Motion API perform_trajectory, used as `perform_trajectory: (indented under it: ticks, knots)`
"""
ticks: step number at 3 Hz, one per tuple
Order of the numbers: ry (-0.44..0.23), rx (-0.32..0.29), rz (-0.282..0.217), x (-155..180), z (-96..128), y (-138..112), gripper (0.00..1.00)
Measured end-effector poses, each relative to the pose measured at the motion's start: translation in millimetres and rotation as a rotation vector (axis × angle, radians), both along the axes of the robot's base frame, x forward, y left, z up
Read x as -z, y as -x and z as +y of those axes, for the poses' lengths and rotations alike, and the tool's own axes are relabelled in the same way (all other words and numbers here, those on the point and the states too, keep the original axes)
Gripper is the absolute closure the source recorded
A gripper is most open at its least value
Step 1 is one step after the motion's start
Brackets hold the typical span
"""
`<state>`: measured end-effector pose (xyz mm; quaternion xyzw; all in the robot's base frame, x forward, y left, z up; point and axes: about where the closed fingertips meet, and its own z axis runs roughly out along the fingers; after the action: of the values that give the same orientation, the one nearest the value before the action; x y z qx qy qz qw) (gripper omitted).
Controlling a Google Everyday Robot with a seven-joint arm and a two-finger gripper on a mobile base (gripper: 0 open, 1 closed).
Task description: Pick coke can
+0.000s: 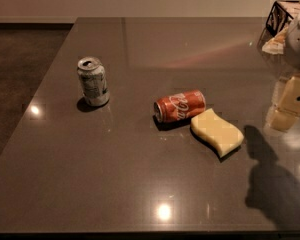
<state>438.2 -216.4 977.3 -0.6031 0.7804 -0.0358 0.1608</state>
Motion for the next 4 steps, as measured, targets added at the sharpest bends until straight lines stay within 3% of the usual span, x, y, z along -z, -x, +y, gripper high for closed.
perform_trajectory:
  ticks: [1, 2, 4]
  knots:
    - [0.000, 0.000, 0.000, 0.0, 0.0, 0.0, 0.00]
    - [-0.011, -0.047, 0.006, 2.4, 9.4, -9.5, 0.00]
    - [-0.023, -0.240, 0.071, 36.9, 67.5, -45.4, 0.00]
